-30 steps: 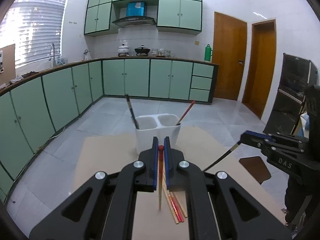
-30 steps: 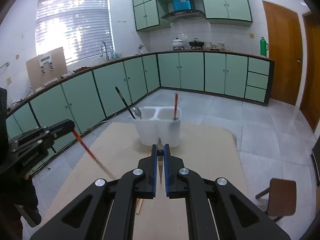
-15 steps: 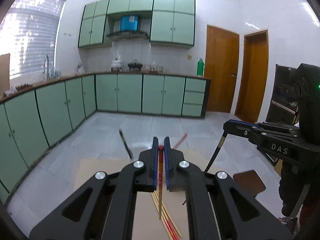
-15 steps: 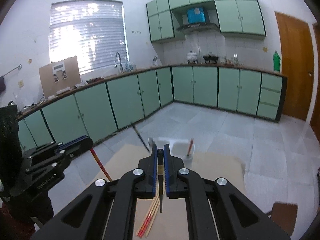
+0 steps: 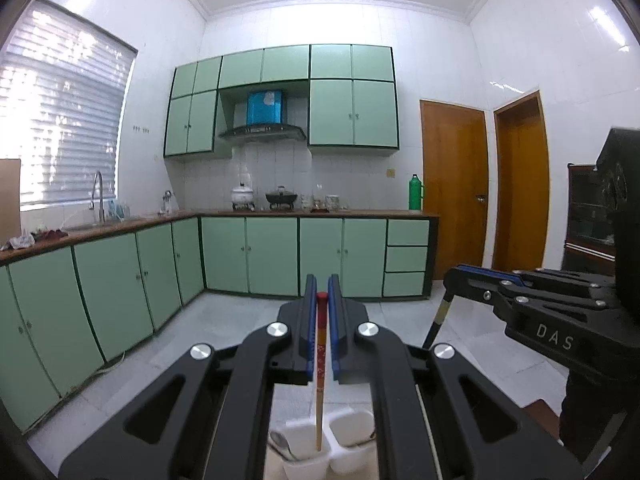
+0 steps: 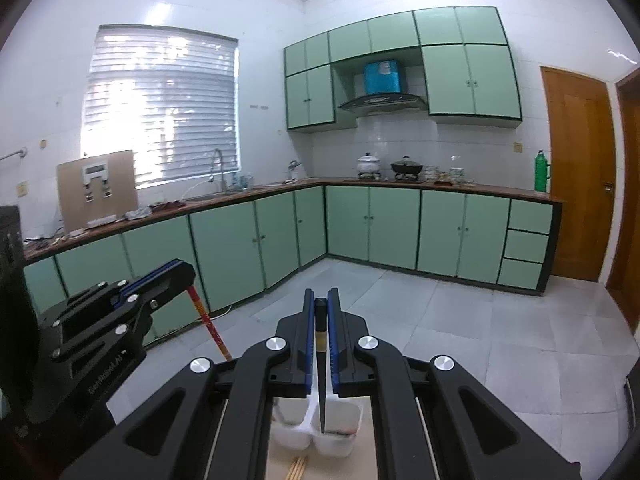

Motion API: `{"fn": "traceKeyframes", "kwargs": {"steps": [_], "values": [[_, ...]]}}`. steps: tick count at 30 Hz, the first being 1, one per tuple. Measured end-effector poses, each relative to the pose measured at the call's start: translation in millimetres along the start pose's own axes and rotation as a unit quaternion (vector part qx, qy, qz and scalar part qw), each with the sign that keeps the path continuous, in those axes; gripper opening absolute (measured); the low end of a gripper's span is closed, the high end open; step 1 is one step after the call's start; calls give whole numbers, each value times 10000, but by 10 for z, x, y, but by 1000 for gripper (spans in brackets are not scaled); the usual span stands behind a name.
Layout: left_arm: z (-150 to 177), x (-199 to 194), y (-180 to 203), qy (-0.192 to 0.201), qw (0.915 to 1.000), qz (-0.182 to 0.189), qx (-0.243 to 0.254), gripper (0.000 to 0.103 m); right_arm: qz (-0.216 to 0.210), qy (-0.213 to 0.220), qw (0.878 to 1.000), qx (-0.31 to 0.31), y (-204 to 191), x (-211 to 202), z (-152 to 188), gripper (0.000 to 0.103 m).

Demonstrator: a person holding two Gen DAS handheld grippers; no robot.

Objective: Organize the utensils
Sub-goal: 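Lift both chopsticks and lower them upright into the white holder, then open both grippers to release the chopsticks and withdraw from the holder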

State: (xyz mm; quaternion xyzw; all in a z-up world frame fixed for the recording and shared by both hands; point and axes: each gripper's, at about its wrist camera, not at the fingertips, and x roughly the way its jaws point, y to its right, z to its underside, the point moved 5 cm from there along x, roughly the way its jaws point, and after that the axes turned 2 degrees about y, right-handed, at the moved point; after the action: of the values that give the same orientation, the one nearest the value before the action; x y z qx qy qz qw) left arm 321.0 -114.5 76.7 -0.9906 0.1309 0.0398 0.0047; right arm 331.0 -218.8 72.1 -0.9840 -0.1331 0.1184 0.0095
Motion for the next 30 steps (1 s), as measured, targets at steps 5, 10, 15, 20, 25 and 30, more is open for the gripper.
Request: {"fn": "traceKeyframes", "kwargs": {"steps": [5, 10, 15, 20, 25, 30], "values": [[304, 446, -5, -265, 9996, -111, -29, 5, 64, -238, 9996, 143, 137, 381, 198, 6], [663, 712, -121, -751, 9969, -162, -149, 5, 96, -505, 9984, 243, 248, 627, 477, 6], [951, 853, -239, -1198, 9924, -208, -166, 6, -14, -855, 9960, 254, 254, 758, 733, 6], [1026, 778, -348, -1305, 9910, -222, -205, 12, -127, -934, 9949, 359, 283, 708, 824, 9], [921, 531, -412, -1163, 9927, -248, -212, 31, -129, -778, 9957, 485, 351, 471, 776, 17], [824, 153, -449, -966, 9947, -265, -214, 47, -41, -533, 9971, 545, 405, 96, 743, 40]]}}
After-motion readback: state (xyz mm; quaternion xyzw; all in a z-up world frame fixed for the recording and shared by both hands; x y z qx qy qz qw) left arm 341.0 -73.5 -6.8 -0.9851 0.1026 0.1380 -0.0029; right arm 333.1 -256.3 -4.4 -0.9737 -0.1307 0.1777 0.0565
